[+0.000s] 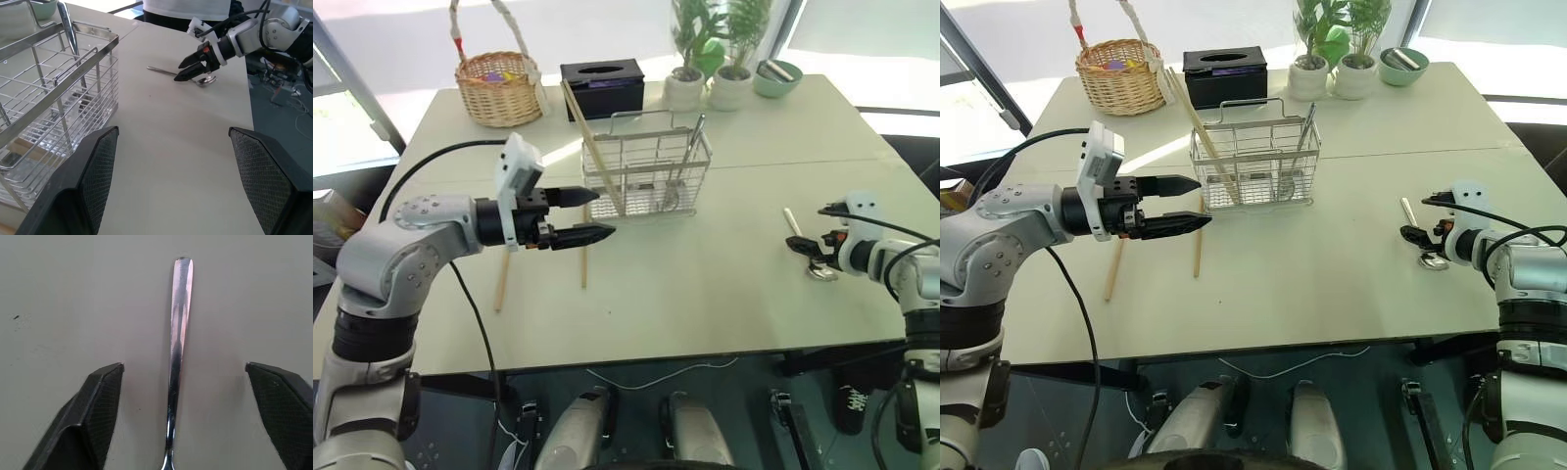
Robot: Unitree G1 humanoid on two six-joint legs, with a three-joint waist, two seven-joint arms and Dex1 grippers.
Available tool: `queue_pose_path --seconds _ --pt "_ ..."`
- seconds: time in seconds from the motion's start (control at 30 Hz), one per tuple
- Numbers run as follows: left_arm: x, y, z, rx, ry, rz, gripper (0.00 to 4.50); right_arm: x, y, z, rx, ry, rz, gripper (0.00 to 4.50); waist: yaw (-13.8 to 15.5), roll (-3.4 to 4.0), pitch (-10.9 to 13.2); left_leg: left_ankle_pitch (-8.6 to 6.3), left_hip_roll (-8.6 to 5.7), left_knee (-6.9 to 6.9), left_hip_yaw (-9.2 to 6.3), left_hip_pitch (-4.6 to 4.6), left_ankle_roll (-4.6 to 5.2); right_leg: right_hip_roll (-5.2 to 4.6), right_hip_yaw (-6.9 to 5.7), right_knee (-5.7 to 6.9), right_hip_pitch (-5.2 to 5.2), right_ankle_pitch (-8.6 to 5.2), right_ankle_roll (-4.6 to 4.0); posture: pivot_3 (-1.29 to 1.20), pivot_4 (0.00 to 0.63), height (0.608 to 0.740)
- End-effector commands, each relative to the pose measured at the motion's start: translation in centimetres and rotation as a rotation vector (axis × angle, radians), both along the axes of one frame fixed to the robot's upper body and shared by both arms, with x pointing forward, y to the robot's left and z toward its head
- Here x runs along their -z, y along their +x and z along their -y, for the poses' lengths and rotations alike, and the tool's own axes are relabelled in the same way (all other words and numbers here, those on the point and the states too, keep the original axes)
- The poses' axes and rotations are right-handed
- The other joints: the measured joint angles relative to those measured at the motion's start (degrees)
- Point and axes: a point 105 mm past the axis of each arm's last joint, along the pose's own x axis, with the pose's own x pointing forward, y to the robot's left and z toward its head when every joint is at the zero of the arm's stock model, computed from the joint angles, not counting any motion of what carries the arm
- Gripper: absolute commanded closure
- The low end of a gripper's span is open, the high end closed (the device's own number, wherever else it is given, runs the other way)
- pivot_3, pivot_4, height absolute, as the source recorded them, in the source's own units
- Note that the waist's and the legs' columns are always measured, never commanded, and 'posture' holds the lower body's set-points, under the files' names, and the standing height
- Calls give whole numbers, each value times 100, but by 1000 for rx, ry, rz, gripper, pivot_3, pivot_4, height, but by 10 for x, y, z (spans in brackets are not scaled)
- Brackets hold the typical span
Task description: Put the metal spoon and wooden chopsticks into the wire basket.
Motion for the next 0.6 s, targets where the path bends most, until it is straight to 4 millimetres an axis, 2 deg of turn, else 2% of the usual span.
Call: queue_pose_path --seconds 0.03,0.17,0.33,0.43,0.5,0.6 --pt "-13 -1 -1 3 6 66 691 -6 1 -2 -17 -19 29 2408 6 0 0 0 0 0 0 0 -1 0 0 -1 1 0 0 0 150 725" --pt "-16 0 -1 5 2 70 691 -4 0 -3 -18 -16 30 4473 14 0 0 -1 0 2 0 0 -1 0 0 0 2 0 0 0 150 725" --pt "-17 2 -1 1 -2 73 691 -3 -1 -1 -10 -29 28 4473 18 0 0 -1 0 2 0 0 -1 0 0 -1 2 0 0 0 150 725" --pt "-16 3 -1 -6 -4 74 691 -9 1 5 14 -68 64 4473 25 0 0 -1 0 2 0 0 -1 0 0 -1 2 0 0 0 150 725" --pt "-16 5 -3 -18 -5 77 691 -24 5 15 56 -129 134 4473 26 0 0 -1 0 2 0 0 -1 0 0 -1 2 0 0 0 150 725" --pt "-16 11 -8 -65 -14 83 691 -75 15 25 130 -165 372 4473 33 8 5 0 -1 2 1 0 -1 -1 2 -1 1 0 0 0 150 725"
